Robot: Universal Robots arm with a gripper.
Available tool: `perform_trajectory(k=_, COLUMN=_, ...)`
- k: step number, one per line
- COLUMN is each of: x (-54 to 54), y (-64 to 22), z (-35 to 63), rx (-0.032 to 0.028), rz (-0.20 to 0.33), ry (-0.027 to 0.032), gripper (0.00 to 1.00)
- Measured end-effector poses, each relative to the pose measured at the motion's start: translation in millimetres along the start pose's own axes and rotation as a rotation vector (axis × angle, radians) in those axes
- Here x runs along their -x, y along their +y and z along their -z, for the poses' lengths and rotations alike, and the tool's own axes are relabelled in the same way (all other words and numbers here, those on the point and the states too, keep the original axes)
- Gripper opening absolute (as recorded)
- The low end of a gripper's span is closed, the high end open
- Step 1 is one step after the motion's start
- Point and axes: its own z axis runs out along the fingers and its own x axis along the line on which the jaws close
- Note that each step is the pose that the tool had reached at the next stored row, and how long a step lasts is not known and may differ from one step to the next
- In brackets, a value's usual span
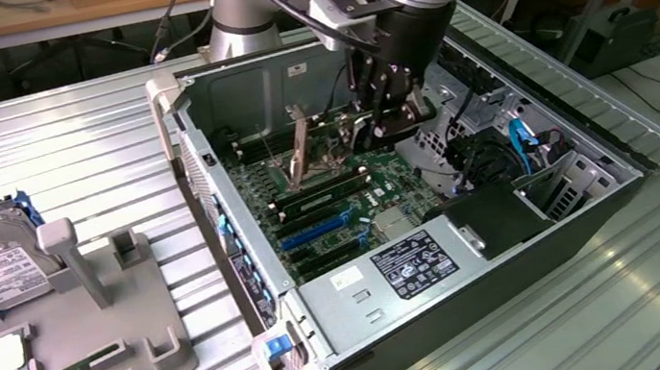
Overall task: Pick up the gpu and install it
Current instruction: 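Insert the gpu into the slot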
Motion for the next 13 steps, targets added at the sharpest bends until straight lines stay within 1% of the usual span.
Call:
perform_trajectory(k=5, x=-0.2, y=-0.1, z=-1.4, rx=0.0008, rz=0.001, ry=-0.0009, gripper=0.28)
perform_trajectory(k=7, x=-0.4, y=-0.2, z=-2.7, rx=0.004, rz=0.001, ry=-0.001, gripper=0.28)
perform_trajectory(k=13, x=-0.5, y=0.8, z=-3.3, rx=0.0042, rz=0.001, ry=-0.0001, gripper=0.28)
